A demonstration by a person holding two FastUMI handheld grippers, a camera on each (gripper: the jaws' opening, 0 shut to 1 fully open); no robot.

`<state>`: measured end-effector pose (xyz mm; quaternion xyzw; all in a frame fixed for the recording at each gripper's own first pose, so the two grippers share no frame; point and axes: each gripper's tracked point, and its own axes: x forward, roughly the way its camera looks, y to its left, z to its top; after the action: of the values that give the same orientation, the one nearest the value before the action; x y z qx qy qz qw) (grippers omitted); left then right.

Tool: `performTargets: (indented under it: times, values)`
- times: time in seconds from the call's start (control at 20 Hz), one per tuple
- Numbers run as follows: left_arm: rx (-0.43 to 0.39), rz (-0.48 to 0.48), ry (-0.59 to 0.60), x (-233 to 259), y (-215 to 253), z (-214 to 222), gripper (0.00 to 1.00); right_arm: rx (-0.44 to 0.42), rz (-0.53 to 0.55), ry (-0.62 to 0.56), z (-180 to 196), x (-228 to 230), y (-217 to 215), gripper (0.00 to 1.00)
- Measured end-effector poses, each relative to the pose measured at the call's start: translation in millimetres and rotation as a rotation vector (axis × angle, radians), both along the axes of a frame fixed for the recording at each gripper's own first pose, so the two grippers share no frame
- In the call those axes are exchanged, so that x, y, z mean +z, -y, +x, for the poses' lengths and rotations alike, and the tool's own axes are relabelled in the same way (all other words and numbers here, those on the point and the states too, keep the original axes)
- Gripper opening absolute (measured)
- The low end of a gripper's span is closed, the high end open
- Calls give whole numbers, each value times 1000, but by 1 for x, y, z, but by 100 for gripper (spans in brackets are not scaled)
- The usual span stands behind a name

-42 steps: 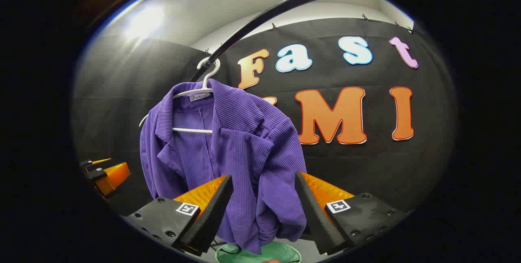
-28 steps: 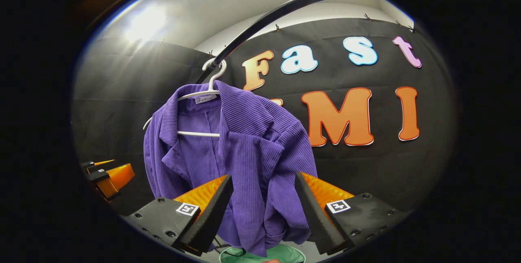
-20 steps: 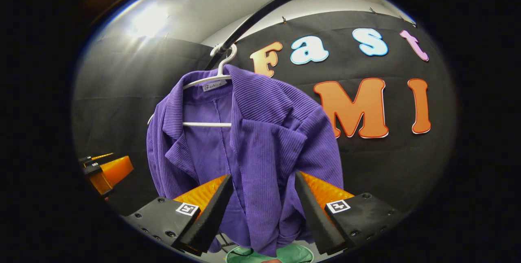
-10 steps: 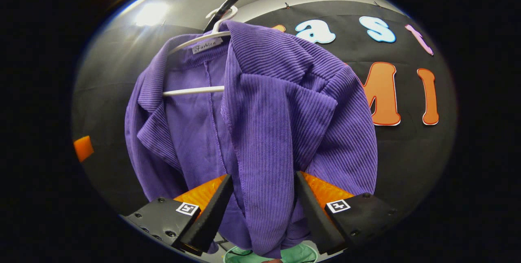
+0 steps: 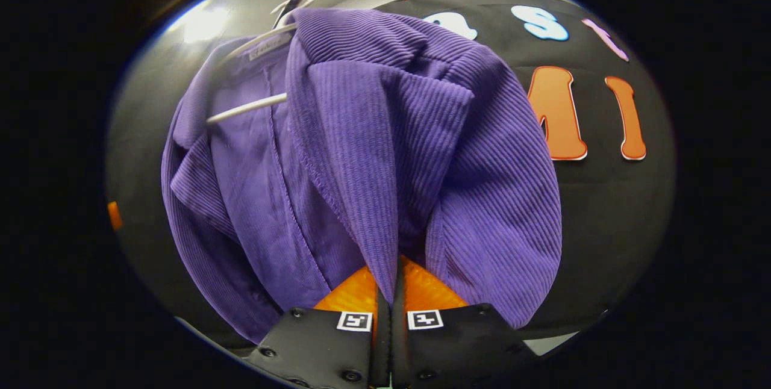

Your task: Grasp the clothes on the hanger with both hands and then place them into the laundry hamper below.

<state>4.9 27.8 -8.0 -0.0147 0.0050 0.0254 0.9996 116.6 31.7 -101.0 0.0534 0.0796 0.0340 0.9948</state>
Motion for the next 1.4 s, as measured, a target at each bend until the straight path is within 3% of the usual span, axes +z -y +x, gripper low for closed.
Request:
performTargets:
  times: [0.4, 0.55, 0.7, 0.95, 1.0, 1.1, 1.25, 1.3, 1.4]
  values:
    - [-116, -140, -90, -37, 50, 29, 92, -30, 26, 156, -67, 82, 44, 8]
    - [-187, -163, -80, -44, 88, 45, 92, -40, -1, 197, -85, 106, 62, 8]
    - [-201, -222, -59, -50, 118, 68, 92, -40, -45, 237, -105, 127, 72, 7]
    - [-145, -301, -63, -75, 139, 113, 92, -21, -56, 258, -118, 140, 77, 8]
    - [-120, -290, -58, -78, 137, 119, 99, -15, -60, 253, -118, 140, 75, 8]
    - [-41, -238, -40, -83, 122, 133, 91, -4, -54, 249, -120, 140, 73, 8]
    - [58, -117, 7, -81, 96, 146, 91, -3, -56, 259, -121, 140, 76, 8]
    - [55, -69, 13, -79, 90, 149, 87, -7, -55, 266, -122, 142, 77, 8]
    - [35, 31, 15, -70, 81, 144, 47, -16, -61, 273, -122, 143, 80, 8]
